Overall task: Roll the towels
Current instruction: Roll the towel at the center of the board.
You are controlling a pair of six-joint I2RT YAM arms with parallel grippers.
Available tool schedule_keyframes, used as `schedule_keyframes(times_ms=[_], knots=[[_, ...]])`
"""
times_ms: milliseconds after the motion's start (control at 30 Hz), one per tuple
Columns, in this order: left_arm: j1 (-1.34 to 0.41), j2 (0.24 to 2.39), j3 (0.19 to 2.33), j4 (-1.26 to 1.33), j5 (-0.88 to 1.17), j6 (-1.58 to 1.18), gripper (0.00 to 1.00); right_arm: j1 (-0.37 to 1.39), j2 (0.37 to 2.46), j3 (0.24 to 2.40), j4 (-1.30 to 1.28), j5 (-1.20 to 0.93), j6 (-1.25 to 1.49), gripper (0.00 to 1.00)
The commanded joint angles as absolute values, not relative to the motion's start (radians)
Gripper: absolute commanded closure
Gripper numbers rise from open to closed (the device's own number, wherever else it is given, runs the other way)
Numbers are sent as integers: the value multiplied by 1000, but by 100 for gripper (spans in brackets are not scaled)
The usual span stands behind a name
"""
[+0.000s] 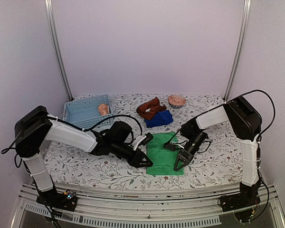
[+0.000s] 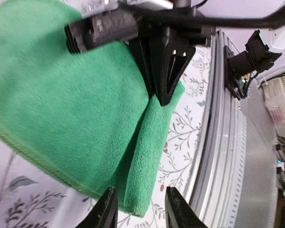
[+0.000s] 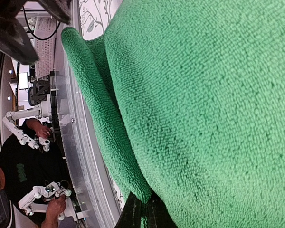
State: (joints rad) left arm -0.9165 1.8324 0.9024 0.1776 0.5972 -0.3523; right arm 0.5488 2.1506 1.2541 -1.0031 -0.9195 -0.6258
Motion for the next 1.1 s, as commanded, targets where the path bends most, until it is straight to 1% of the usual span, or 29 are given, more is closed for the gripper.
schedule_keyframes(times_ms=[0,67,133,200,233,400,767,1067], knots=[[-1017,1689,869,86,231,-159,64,543,2235,1283,-951,-725,-581,97],[-1099,1660,867,73,106,-41,65,543,2243,1294,-956,-727,-577,97],[-1165,1657,875,70,64,69,64,543,2247,1299,-959,-728,-578,97],[-1209,1692,906,43,27,178,61,543,2251,1304,-963,-730,-578,97],[-1224,1716,933,18,6,213,59,543,2251,1304,-964,-731,-578,97],[-1245,1835,1056,-63,-26,341,58,543,2253,1301,-959,-740,-578,97],[-1246,1947,1147,-69,-62,426,59,543,2251,1299,-960,-757,-586,97],[-1244,2046,1172,-87,-112,458,64,543,2257,1300,-963,-764,-595,96]])
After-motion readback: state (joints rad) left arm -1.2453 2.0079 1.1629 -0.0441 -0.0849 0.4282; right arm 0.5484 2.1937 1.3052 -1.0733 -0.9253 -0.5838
